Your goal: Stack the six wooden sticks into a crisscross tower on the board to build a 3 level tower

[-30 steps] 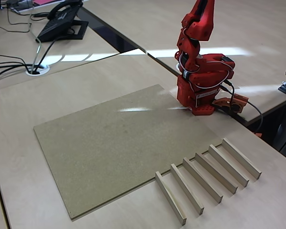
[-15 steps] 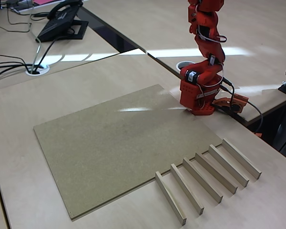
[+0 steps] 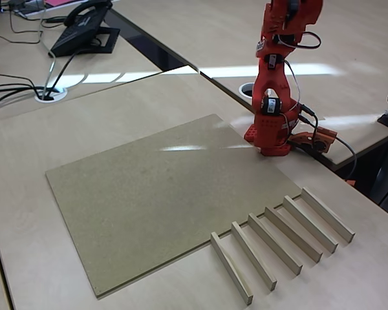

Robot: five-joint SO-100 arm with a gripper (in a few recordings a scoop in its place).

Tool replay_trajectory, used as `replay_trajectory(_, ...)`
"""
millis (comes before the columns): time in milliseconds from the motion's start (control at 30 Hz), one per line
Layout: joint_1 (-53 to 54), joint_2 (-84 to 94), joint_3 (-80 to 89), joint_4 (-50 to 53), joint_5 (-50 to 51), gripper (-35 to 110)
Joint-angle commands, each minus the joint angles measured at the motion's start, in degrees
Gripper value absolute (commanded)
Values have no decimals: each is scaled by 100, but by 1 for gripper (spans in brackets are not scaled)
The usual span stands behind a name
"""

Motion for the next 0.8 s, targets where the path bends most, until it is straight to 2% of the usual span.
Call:
replay_trajectory(0, -677, -1116, -923, 642, -457, 1)
replay_trajectory(133, -782, -2795, -2874, 4201, 1635, 1)
replay_trajectory(167, -817, -3155, -3226, 4843, 1767, 1)
replay_trajectory(267, -949, -3946, -3639, 4957, 536, 1)
replay_trajectory(433, -1011, -5106, -4887, 6495, -431, 0)
replay_trajectory(667, -1213, -6706, -6442, 8332, -624, 1)
replay_trajectory(767, -1389, -7128, -6662, 8895, -677, 7)
